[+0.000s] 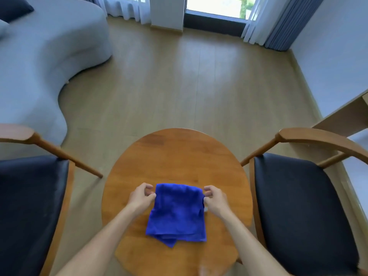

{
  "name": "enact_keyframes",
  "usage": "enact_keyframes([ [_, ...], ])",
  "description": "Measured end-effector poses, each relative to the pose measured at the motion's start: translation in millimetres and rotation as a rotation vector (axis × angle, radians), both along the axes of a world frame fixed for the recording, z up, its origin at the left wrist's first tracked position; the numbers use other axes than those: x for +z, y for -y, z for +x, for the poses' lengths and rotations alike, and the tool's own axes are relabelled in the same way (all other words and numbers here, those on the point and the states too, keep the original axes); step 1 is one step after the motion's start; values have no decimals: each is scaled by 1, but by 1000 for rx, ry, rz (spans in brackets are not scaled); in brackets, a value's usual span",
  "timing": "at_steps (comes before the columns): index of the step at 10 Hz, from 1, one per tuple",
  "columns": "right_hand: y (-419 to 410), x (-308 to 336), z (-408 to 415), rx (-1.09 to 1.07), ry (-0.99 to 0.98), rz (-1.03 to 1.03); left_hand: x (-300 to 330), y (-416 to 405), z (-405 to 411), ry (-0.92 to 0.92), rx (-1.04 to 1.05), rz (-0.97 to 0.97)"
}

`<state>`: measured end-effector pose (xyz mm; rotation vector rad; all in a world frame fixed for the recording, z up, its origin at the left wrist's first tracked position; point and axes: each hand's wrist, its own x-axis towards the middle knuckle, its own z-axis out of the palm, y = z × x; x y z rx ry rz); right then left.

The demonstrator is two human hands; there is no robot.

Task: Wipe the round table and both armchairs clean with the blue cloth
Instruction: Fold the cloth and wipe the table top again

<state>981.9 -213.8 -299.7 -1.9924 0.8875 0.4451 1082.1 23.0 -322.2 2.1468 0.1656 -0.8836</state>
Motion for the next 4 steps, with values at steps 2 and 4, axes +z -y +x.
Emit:
enact_keyframes([
  [2, 1, -28, 12, 234, -118, -132, -23, 0, 10, 71, -150, 128],
  [4, -14, 22, -28, 409, -117, -277, 31, -7, -13, 250, -509, 407],
])
